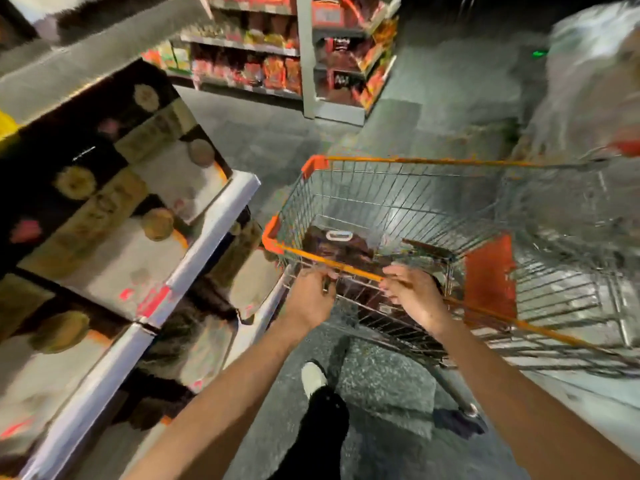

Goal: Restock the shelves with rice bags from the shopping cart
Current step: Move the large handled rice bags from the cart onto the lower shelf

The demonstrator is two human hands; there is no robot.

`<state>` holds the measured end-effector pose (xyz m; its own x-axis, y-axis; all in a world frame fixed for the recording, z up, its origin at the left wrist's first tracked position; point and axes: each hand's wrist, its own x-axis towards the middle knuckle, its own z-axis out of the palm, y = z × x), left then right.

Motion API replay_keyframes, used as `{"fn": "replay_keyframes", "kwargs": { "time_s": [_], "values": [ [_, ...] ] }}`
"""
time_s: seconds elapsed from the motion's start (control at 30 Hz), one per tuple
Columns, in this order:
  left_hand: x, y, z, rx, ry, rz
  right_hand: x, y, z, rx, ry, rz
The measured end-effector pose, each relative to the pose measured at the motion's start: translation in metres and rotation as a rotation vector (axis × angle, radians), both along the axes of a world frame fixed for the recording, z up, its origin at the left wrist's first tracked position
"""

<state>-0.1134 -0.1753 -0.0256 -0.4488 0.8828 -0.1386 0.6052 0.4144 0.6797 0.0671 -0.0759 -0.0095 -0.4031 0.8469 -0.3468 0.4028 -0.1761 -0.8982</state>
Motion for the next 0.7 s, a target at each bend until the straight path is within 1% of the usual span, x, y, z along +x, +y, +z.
{"fn": "replay_keyframes", "kwargs": {
  "time_s": [0.13, 0.23, 0.33, 0.37, 0.43, 0.57, 0.6, 0.7],
  "values": [
    [-0.027, 0.071, -0.030, -0.055, 0.056, -0.075, -0.016, 0.060, -0.031, 0.084, -0.140, -0.036],
    [-0.043, 0.108, -0.049, -0.189, 0.026, -0.138, -0.026, 0.088, -0.054, -0.048, -0.221, -0.078],
    [-0.053, 0.141, -0.068, -0.414, 0.047, -0.225, -0.029, 0.107, -0.069, -0.148, -0.263, -0.086],
    [-0.055, 0.152, -0.076, -0.465, 0.025, -0.234, -0.028, 0.112, -0.077, -0.174, -0.283, -0.106],
    [-0.056, 0.170, -0.087, -0.514, -0.075, -0.237, -0.023, 0.120, -0.089, -0.209, -0.314, -0.128],
    [-0.060, 0.202, -0.112, -0.562, -0.246, -0.129, -0.021, 0.145, -0.115, -0.303, -0.345, -0.135],
    [-0.063, 0.209, -0.121, -0.574, -0.275, -0.090, -0.023, 0.155, -0.124, -0.352, -0.335, -0.135],
    [-0.076, 0.213, -0.149, -0.632, -0.311, 0.009, -0.037, 0.180, -0.147, -0.386, -0.333, -0.048]
  ]
}}
